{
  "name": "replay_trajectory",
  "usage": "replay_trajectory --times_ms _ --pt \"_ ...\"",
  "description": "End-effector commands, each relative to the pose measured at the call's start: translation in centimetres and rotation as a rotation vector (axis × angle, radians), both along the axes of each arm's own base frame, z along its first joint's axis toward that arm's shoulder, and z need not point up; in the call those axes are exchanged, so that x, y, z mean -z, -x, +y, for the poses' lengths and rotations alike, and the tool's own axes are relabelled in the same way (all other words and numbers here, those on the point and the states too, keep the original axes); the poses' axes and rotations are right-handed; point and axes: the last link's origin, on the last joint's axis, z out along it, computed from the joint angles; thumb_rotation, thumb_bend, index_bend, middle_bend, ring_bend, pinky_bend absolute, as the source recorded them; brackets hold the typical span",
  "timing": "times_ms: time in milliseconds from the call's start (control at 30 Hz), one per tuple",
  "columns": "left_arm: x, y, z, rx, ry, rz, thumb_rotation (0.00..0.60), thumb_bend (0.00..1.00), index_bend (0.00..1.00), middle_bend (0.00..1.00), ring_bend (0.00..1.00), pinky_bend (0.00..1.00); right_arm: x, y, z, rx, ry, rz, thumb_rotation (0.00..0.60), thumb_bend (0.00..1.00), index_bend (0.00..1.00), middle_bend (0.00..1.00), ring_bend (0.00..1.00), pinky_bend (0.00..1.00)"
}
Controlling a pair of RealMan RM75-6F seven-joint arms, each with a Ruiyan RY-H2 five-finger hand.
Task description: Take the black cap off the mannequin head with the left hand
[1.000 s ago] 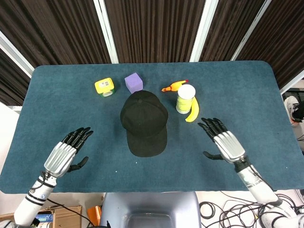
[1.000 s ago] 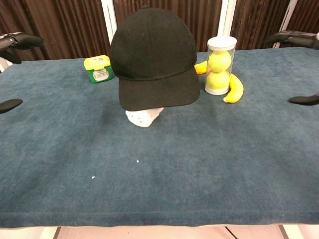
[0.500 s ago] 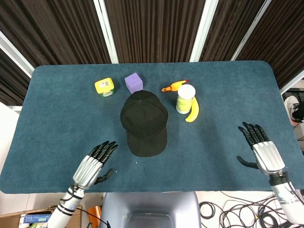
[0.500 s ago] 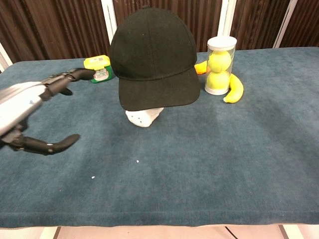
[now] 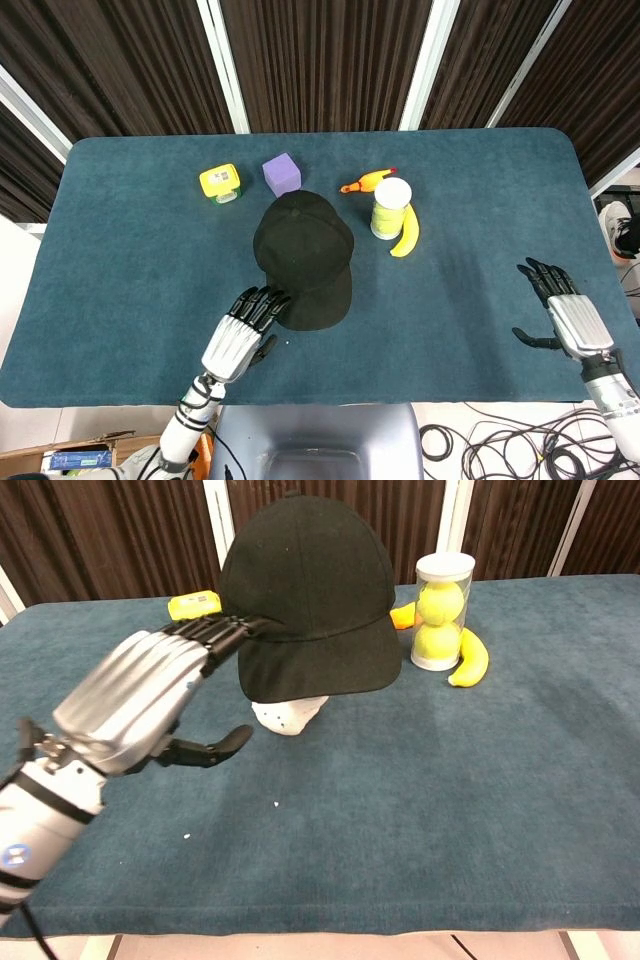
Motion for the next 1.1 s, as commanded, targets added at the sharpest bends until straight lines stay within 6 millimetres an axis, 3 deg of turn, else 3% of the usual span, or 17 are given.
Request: replay_trajectory --times_ms 33,233,567,1100 --pt "0.9 -1.8 0.7 0.052 -0.064 -0.014 0.600 0.34 0.21 0.22 0.18 0.23 -0.3 0.4 -0.3 0.024 -0.006 -0.004 0.600 0.15 0.00 0.00 0.00 0.00" --pt "1.5 -3.2 0.8 0.139 -0.158 -0.015 0.600 0.34 0.26 0.27 0.22 0.24 -0.7 1.1 -0.3 0.053 -0.018 -0.008 0.600 0.15 0.00 0.00 0.00 0.00" --pt "3.8 -4.9 1.8 0.154 -0.157 0.034 0.600 0.34 0.30 0.36 0.28 0.25 -1.2 1.2 0.0 0.062 -0.024 -0.030 0.600 0.15 0.00 0.00 0.00 0.00" --pt "2.9 -4.9 3.4 0.229 -0.348 0.059 0.600 0.49 0.56 0.66 0.55 0.39 -1.3 1.4 0.3 0.077 -0.061 -0.027 0.600 0.15 0.00 0.00 0.00 0.00"
